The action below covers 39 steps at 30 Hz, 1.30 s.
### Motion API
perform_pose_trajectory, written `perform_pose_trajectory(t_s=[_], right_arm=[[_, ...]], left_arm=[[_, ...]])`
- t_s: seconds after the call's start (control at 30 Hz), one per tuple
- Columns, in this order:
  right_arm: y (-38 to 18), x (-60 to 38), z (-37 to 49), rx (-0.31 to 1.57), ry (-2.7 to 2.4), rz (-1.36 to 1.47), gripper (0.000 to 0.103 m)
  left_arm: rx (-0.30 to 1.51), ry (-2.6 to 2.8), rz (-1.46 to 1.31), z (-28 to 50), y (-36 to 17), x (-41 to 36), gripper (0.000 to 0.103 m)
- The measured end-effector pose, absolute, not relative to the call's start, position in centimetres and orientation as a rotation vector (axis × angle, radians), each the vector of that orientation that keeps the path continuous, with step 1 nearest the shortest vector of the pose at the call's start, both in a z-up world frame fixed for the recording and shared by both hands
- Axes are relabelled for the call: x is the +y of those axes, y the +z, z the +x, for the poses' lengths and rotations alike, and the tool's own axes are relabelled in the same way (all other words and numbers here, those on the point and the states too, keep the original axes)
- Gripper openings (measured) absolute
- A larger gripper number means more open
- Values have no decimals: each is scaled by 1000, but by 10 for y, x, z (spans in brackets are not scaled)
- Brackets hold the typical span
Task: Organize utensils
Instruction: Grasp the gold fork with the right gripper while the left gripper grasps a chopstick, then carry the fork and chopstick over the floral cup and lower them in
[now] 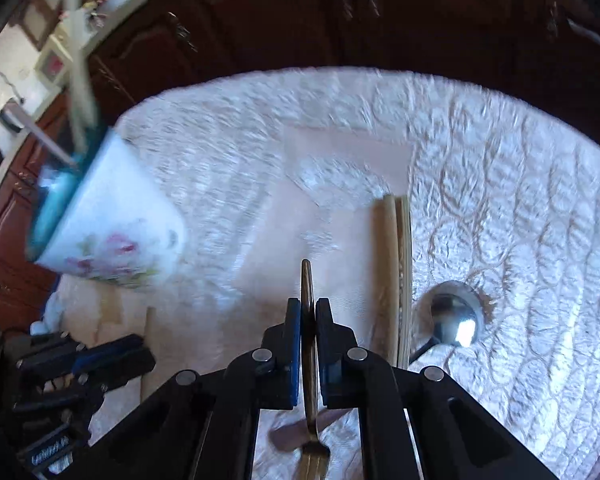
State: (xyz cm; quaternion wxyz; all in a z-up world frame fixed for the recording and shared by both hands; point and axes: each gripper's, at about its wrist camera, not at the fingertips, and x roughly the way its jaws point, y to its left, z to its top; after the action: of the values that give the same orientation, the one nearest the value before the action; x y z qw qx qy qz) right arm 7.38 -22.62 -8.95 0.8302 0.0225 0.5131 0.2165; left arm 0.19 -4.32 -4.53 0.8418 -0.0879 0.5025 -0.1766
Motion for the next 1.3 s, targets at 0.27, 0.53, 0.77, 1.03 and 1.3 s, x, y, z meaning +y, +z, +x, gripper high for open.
perform_pose_trajectory(t_s=[0.27, 0.53, 0.77, 1.03, 1.3], right_arm=[[-42, -239, 39, 968, 507, 107, 6], [-12, -233, 20, 896, 527, 104, 6], [9, -223, 14, 838, 553, 87, 6], [36, -213, 7, 779, 585, 71, 6], [67, -191, 8, 723, 629, 51, 6]], left_arm=[[963, -366, -194, -21, -5, -18, 5], [902, -354, -196, -32, 18, -9, 5], [845, -354, -204, -44, 43, 5, 5], [759, -368, -224, -62, 85, 29, 5], [677, -362, -240, -67, 131, 58, 4]])
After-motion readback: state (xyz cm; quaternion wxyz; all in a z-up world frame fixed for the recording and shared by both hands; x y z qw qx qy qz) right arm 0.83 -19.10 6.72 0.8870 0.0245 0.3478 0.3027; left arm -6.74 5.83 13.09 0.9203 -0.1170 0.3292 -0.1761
